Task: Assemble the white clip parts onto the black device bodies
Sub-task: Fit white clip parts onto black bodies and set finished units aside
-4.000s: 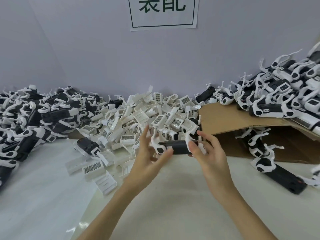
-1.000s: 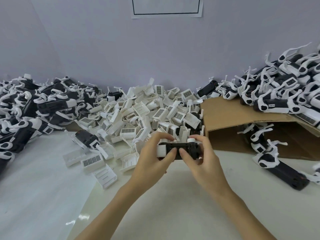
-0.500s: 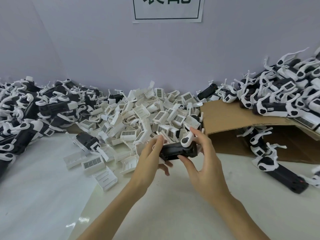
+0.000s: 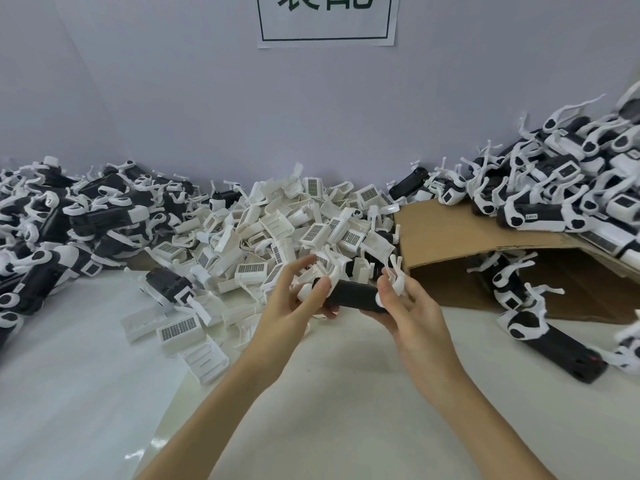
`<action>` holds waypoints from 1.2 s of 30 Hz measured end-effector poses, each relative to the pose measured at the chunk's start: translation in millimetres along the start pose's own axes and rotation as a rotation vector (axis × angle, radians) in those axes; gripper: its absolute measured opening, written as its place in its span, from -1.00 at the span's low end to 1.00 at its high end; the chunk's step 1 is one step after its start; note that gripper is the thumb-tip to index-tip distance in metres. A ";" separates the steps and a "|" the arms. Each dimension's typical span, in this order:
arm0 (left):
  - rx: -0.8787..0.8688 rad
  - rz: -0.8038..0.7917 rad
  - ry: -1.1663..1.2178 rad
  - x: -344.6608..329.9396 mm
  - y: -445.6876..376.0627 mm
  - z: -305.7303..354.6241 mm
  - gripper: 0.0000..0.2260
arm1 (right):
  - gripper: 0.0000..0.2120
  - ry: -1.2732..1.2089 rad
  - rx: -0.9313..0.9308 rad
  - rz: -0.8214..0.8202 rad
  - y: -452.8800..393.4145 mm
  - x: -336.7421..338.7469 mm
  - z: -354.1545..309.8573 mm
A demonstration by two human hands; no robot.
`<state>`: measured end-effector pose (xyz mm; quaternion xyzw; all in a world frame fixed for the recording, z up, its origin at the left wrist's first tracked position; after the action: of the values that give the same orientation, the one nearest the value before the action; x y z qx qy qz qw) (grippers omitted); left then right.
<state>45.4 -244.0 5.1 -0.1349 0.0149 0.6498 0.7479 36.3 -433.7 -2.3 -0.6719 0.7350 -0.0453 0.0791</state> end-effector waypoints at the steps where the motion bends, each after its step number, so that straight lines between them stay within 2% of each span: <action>1: -0.003 0.007 -0.007 0.9 0.1 -0.3 -0.53 | -0.37 0.013 -0.004 -0.009 0.0 0.3 -0.3; 3: -0.022 -0.018 0.010 3.9 -0.4 0.4 -0.51 | -0.37 0.067 0.005 -0.004 0.3 1.4 -2.8; 6: -0.008 -0.160 -0.004 12.9 -3.3 9.1 -0.39 | -0.24 0.031 0.029 0.050 -0.1 4.2 -7.0; 9: 0.057 -0.320 -0.128 25.2 -5.3 16.3 -0.29 | 0.03 -0.029 0.017 0.015 -1.4 3.6 -8.7; 11: 0.098 -0.333 -0.172 23.9 -4.7 14.8 -0.32 | 0.13 -0.054 -0.003 -0.057 -1.4 2.2 -8.3; 13: 0.113 -0.250 -0.040 13.5 -2.8 7.7 -0.40 | -0.03 -0.023 -0.001 -0.175 1.3 -0.8 -9.1; 15: 0.122 -0.190 0.149 1.6 1.1 -2.3 -0.46 | -0.39 0.165 0.051 -0.297 6.4 -6.2 -8.3; 16: 0.132 -0.188 0.175 -3.5 2.7 -6.2 -0.49 | -0.54 0.226 0.067 -0.321 8.5 -8.4 -7.8; 18: 0.133 -0.220 0.109 -6.2 3.3 -7.6 -0.52 | -0.67 0.196 0.042 -0.307 10.1 -10.2 -5.8; 21: 0.072 -0.159 -0.159 3.8 -0.5 3.3 -0.49 | -0.66 0.046 -0.029 -0.246 6.7 -7.5 -3.1; 23: 0.015 -0.070 -0.240 9.1 -1.8 10.3 -0.50 | -0.72 0.020 -0.055 -0.193 3.6 -3.5 -3.9; 26: -0.077 0.049 -0.354 14.8 -3.2 12.9 -0.50 | -0.68 0.274 -0.014 -0.223 3.8 2.4 -8.5; 28: 0.000 0.033 -0.234 16.2 -4.2 11.0 -0.52 | -0.64 0.397 -0.015 -0.287 6.1 3.2 -8.6; 31: 0.177 -0.115 -0.038 14.6 -3.4 9.5 -0.56 | -0.54 0.439 0.032 -0.303 6.8 6.3 -12.0; 36: 0.153 -0.015 -0.245 6.6 -0.5 9.4 -0.49 | -0.62 0.445 0.101 -0.368 5.2 17.8 -21.9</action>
<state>45.5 -235.5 12.9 0.0025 -0.0282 0.6526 0.7572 25.8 -451.8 17.3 -0.7628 0.5968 -0.2416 -0.0604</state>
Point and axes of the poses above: each hand's wrist, its own y-axis away from the middle knuckle, its own x-axis out of the back of the hand, z = x × y, the point moved 2 cm from there along -y, towards the middle knuckle, and after that the axes turned 9 degrees about y, right-handed, at the moved point
